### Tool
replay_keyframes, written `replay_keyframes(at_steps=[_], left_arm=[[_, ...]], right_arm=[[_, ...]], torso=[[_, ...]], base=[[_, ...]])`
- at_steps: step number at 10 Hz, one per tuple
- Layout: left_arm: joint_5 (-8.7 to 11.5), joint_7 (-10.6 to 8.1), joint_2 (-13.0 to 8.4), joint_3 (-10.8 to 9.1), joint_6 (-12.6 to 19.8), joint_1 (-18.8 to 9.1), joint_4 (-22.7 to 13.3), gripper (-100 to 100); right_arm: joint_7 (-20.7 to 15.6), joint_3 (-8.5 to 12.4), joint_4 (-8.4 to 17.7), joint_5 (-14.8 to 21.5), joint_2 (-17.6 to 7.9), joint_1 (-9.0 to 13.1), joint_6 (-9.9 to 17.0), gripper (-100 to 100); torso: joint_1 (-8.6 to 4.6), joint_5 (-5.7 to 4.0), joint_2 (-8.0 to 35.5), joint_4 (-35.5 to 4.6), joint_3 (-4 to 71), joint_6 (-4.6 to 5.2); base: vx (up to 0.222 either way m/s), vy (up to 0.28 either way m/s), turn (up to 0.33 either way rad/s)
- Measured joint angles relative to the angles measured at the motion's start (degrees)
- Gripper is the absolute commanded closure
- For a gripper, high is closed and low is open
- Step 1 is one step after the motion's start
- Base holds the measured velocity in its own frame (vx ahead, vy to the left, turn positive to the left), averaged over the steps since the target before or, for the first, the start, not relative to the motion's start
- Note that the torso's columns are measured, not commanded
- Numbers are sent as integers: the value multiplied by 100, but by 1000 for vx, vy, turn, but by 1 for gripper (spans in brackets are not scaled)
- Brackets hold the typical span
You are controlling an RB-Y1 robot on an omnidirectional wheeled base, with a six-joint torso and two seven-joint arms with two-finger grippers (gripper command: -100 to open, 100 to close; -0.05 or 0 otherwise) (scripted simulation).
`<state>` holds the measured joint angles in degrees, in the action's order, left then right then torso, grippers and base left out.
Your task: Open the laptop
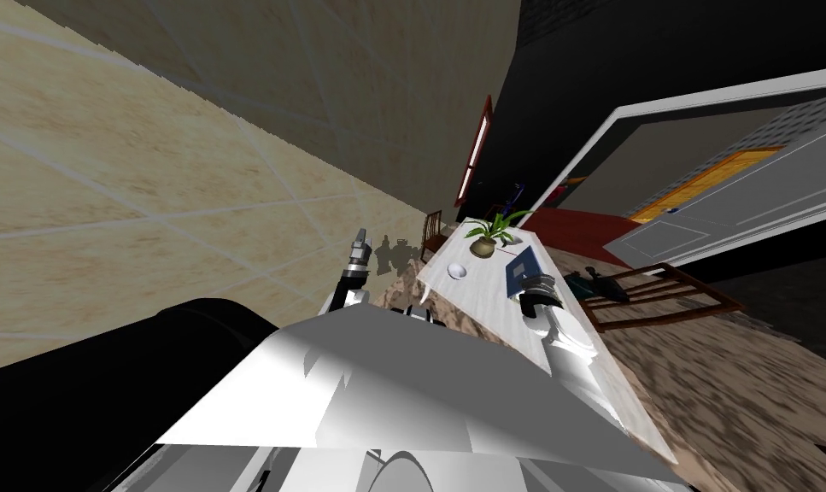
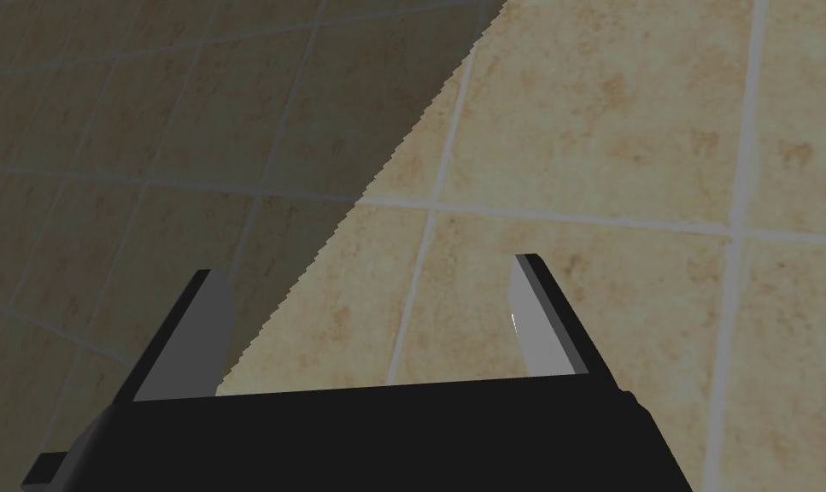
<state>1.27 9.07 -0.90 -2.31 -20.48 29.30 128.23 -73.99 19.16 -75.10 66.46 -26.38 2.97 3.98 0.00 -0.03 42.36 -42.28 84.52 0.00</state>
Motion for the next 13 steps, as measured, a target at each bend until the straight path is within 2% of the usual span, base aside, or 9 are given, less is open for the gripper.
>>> replay_keyframes(at_steps=[1,4,5,9,10,12,13], left_arm=[[0,0,0,0,0,-1,0,0],[0,0,-1,-1,0,-1,0,0],[0,0,-1,-1,0,-1,0,0],[0,0,-1,-1,0,-1,0,0],[0,0,-1,-1,0,0,-1,0],[0,0,-1,-1,0,0,0,0],[0,0,-1,-1,0,0,0,0]], right_arm=[[91,41,1,-89,-19,92,-19,100],[461,14,99,-425,0,226,-136,100],[556,58,174,-492,35,310,-191,100],[1033,-10,318,-972,-64,438,-185,100],[1058,-1,319,-984,-77,449,-182,100],[1201,96,314,-1136,129,447,-349,100],[1218,292,444,-1126,317,521,-564,100]], torso=[[-40,-44,-13,32,3,-4],[-82,-49,-23,33,11,46],[-80,-50,-29,36,14,49],[-48,-35,-22,28,11,21],[-9,-19,-29,22,16,3],[-18,-23,-34,26,19,-8],[-27,-32,-45,31,24,-17]], base=[[-62,-91,17],[-73,-96,-1],[-72,-62,-22],[-49,-82,-25],[9,-80,-127],[14,-125,-103],[32,-125,-62]])
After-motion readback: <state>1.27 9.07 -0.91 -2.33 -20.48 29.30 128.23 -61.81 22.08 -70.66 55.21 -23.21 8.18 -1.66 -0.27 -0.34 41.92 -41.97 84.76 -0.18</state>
